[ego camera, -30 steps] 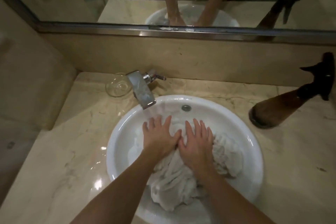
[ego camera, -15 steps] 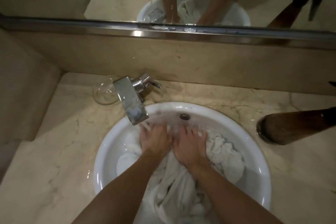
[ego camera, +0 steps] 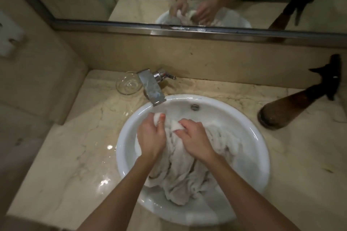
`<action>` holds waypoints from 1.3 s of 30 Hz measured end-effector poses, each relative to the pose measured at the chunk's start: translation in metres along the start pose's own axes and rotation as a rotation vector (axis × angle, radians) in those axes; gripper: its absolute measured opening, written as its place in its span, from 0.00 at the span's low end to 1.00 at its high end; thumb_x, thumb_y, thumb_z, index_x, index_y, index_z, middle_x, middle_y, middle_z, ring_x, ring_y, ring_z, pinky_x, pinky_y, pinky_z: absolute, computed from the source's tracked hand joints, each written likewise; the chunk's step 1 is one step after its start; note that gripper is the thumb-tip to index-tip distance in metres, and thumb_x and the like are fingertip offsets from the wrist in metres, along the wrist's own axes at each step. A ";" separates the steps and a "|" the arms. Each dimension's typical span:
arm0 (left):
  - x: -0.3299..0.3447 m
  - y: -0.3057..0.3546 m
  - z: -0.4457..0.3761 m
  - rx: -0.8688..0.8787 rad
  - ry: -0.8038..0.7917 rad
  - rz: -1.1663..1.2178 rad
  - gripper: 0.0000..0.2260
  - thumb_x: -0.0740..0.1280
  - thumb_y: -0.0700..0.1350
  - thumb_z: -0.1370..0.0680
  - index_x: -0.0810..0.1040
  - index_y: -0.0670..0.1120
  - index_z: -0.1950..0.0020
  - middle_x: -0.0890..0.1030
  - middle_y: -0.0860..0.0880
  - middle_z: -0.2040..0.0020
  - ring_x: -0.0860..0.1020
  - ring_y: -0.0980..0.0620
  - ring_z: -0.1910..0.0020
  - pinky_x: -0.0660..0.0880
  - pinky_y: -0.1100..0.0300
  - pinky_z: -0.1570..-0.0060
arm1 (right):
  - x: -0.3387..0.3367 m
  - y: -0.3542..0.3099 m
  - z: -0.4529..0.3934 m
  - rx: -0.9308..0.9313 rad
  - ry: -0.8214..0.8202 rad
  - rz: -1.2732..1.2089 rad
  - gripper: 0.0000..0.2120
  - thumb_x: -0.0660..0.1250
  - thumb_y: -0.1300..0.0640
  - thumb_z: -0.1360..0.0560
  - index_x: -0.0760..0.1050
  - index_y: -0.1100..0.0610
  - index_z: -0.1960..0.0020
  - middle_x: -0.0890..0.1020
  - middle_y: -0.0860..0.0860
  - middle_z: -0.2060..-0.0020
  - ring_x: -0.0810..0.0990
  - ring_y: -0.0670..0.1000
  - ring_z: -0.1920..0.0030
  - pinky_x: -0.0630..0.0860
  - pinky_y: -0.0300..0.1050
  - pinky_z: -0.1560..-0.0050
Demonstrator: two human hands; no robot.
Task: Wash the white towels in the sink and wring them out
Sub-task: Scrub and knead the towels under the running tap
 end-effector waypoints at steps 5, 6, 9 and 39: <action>-0.037 0.039 0.010 0.067 0.096 0.117 0.11 0.60 0.50 0.18 0.70 0.49 0.59 0.75 0.53 0.65 0.73 0.52 0.64 0.65 0.55 0.64 | -0.025 -0.046 0.023 -0.147 0.143 -0.041 0.11 0.63 0.49 0.25 0.78 0.56 0.54 0.76 0.48 0.63 0.74 0.53 0.59 0.63 0.46 0.53; -0.038 0.040 0.011 0.074 0.100 0.132 0.11 0.60 0.51 0.18 0.70 0.48 0.59 0.76 0.53 0.65 0.73 0.52 0.63 0.67 0.54 0.63 | -0.028 -0.049 0.026 -0.155 0.174 -0.028 0.09 0.63 0.51 0.24 0.78 0.56 0.54 0.76 0.47 0.63 0.74 0.52 0.59 0.64 0.46 0.53; -0.021 0.027 0.008 0.095 -0.008 0.100 0.11 0.59 0.53 0.19 0.73 0.49 0.57 0.78 0.54 0.61 0.76 0.50 0.58 0.72 0.51 0.56 | -0.027 -0.039 0.027 -0.102 0.254 0.086 0.08 0.66 0.53 0.24 0.79 0.56 0.52 0.79 0.50 0.61 0.76 0.53 0.57 0.67 0.50 0.49; 0.094 -0.055 -0.016 0.226 -0.434 -0.725 0.28 0.52 0.64 0.23 0.58 0.61 0.23 0.70 0.49 0.26 0.64 0.36 0.29 0.49 0.33 0.30 | 0.029 0.087 -0.039 0.341 0.189 0.704 0.22 0.49 0.40 0.21 0.77 0.45 0.38 0.81 0.47 0.41 0.74 0.59 0.38 0.57 0.71 0.34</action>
Point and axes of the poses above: each hand's wrist, its own z-axis away from the middle knuckle, its own x-axis out of the palm, y = z × x, the point moved 6 cm from there along -z, towards the middle knuckle
